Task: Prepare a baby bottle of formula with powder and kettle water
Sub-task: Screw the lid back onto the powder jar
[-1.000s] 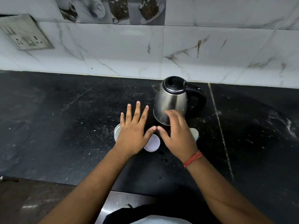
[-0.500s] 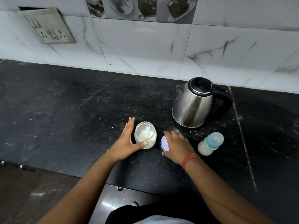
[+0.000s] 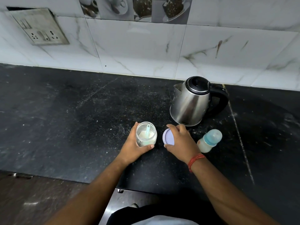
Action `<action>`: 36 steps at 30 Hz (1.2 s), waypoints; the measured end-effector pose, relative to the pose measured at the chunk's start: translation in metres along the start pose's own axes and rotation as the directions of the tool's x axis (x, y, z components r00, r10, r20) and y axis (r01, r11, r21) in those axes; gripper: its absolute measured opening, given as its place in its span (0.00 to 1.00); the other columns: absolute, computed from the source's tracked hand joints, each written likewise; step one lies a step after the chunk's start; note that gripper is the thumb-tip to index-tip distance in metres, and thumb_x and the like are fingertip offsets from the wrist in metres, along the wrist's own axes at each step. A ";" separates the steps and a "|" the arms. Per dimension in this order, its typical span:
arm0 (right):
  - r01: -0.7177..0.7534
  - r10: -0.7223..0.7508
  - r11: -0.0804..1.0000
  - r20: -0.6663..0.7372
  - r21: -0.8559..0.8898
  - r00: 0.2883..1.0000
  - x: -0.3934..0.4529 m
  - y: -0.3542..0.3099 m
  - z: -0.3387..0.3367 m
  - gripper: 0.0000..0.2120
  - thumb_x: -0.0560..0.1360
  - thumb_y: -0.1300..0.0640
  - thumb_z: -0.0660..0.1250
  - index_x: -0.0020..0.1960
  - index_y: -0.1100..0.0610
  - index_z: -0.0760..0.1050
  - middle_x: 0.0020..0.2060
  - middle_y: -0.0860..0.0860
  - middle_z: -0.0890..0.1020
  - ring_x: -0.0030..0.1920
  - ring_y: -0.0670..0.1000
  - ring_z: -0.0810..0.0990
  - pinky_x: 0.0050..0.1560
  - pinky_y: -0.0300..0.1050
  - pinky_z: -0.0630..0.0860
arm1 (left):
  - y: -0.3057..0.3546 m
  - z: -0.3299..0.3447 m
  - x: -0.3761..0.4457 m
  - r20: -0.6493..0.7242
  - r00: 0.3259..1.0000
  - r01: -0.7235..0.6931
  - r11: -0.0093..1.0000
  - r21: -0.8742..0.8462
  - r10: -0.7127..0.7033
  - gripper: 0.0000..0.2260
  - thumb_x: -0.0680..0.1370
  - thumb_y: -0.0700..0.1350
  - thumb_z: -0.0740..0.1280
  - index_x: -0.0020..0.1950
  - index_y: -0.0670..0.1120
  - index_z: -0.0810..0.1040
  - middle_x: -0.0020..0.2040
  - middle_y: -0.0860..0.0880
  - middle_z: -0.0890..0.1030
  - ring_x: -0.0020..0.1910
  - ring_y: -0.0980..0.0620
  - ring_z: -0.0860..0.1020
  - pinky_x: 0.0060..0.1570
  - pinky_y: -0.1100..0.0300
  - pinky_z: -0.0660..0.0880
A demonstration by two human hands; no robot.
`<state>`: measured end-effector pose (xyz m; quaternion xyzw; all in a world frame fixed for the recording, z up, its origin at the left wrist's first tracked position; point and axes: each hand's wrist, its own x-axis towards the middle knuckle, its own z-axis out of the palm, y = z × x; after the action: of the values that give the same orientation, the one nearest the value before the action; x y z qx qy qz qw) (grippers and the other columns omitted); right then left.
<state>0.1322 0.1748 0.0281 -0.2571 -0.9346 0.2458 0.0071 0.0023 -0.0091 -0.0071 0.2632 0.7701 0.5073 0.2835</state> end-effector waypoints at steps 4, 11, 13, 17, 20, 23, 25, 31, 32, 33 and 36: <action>-0.011 0.019 0.992 -0.064 0.124 0.998 -0.003 -0.001 -0.012 0.38 0.70 0.49 0.77 0.76 0.49 0.66 0.64 0.51 0.66 0.65 0.54 0.73 0.67 0.47 0.71 | 0.003 0.007 0.003 -0.074 0.996 -0.046 0.999 0.020 0.047 0.36 0.69 0.42 0.82 0.69 0.60 0.66 0.66 0.56 0.76 0.64 0.66 0.75 0.64 0.70 0.69; -0.118 0.171 0.889 -0.082 0.442 0.982 -0.009 -0.008 -0.047 0.31 0.70 0.51 0.76 0.70 0.45 0.69 0.62 0.47 0.65 0.61 0.48 0.75 0.64 0.40 0.71 | 0.020 0.020 0.002 -0.113 0.985 -0.124 0.991 0.045 0.128 0.39 0.64 0.56 0.79 0.72 0.60 0.66 0.69 0.55 0.71 0.70 0.57 0.71 0.73 0.56 0.69; -0.114 0.209 0.828 -0.113 0.549 0.971 -0.010 -0.011 -0.058 0.26 0.70 0.53 0.76 0.64 0.47 0.71 0.59 0.46 0.68 0.58 0.47 0.76 0.59 0.34 0.72 | 0.029 0.026 0.002 -0.112 0.981 -0.154 0.987 0.054 0.159 0.39 0.64 0.55 0.80 0.71 0.64 0.65 0.68 0.60 0.70 0.70 0.61 0.70 0.72 0.61 0.67; 0.019 0.174 0.816 -0.277 0.578 0.945 -0.014 -0.016 -0.075 0.20 0.71 0.54 0.78 0.55 0.54 0.70 0.53 0.46 0.70 0.51 0.43 0.72 0.47 0.25 0.67 | 0.044 0.036 0.002 -0.082 0.980 -0.178 0.983 0.046 0.181 0.41 0.65 0.55 0.80 0.75 0.55 0.67 0.70 0.57 0.69 0.72 0.58 0.70 0.75 0.54 0.68; 0.147 0.055 0.862 -0.377 0.485 0.925 -0.018 -0.019 -0.081 0.21 0.68 0.53 0.80 0.51 0.56 0.70 0.51 0.49 0.70 0.48 0.40 0.72 0.45 0.28 0.69 | 0.056 0.042 0.001 -0.076 0.975 -0.207 0.977 0.056 0.210 0.41 0.66 0.54 0.80 0.76 0.56 0.66 0.70 0.58 0.69 0.72 0.57 0.69 0.74 0.50 0.69; 0.261 -0.102 0.888 -0.391 0.378 0.915 -0.020 -0.018 -0.085 0.21 0.67 0.54 0.81 0.47 0.56 0.69 0.51 0.50 0.70 0.49 0.43 0.73 0.49 0.29 0.69 | 0.067 0.046 0.000 -0.067 0.970 -0.230 0.970 0.075 0.235 0.41 0.66 0.55 0.80 0.75 0.57 0.66 0.69 0.59 0.68 0.71 0.57 0.69 0.73 0.49 0.70; 0.300 -0.179 0.904 -0.368 0.304 0.912 -0.021 -0.016 -0.088 0.22 0.65 0.53 0.81 0.47 0.54 0.69 0.51 0.50 0.71 0.52 0.47 0.73 0.53 0.33 0.71 | 0.073 0.049 -0.002 -0.067 0.967 -0.239 0.967 0.087 0.245 0.42 0.65 0.58 0.79 0.75 0.56 0.66 0.68 0.59 0.68 0.71 0.56 0.69 0.73 0.49 0.70; 0.281 -0.242 0.948 -0.231 0.151 0.942 -0.027 -0.014 -0.098 0.22 0.66 0.50 0.79 0.52 0.53 0.71 0.56 0.47 0.71 0.59 0.50 0.71 0.59 0.41 0.69 | 0.089 0.058 -0.007 -0.081 0.956 -0.274 0.956 0.107 0.283 0.40 0.64 0.53 0.79 0.72 0.64 0.66 0.67 0.63 0.68 0.70 0.54 0.70 0.71 0.45 0.71; 0.283 -0.249 0.949 -0.218 0.140 0.944 -0.028 -0.013 -0.101 0.24 0.66 0.50 0.79 0.55 0.53 0.71 0.57 0.46 0.71 0.60 0.50 0.71 0.60 0.41 0.69 | 0.092 0.060 -0.008 -0.078 0.955 -0.277 0.954 0.111 0.286 0.40 0.64 0.52 0.79 0.72 0.64 0.66 0.67 0.63 0.68 0.70 0.54 0.70 0.71 0.45 0.71; 0.283 -0.254 0.950 -0.202 0.129 0.946 -0.029 -0.012 -0.103 0.26 0.67 0.49 0.79 0.59 0.52 0.72 0.59 0.46 0.70 0.62 0.50 0.70 0.61 0.41 0.70 | 0.095 0.061 -0.009 -0.076 0.954 -0.282 0.952 0.117 0.291 0.40 0.64 0.52 0.79 0.72 0.64 0.66 0.67 0.63 0.68 0.70 0.54 0.69 0.71 0.46 0.71; 0.271 -0.261 0.959 -0.114 0.082 0.958 -0.031 -0.011 -0.113 0.36 0.69 0.48 0.78 0.73 0.47 0.67 0.63 0.47 0.68 0.67 0.51 0.69 0.68 0.46 0.69 | 0.102 0.063 -0.011 -0.075 0.946 -0.302 0.942 0.142 0.315 0.39 0.63 0.54 0.78 0.70 0.67 0.65 0.66 0.63 0.69 0.69 0.54 0.69 0.71 0.47 0.70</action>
<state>0.1695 0.2031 0.1361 -0.1404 -0.9462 0.2739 0.1002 0.0664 0.0583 0.0693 0.3736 0.7633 0.5067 0.1453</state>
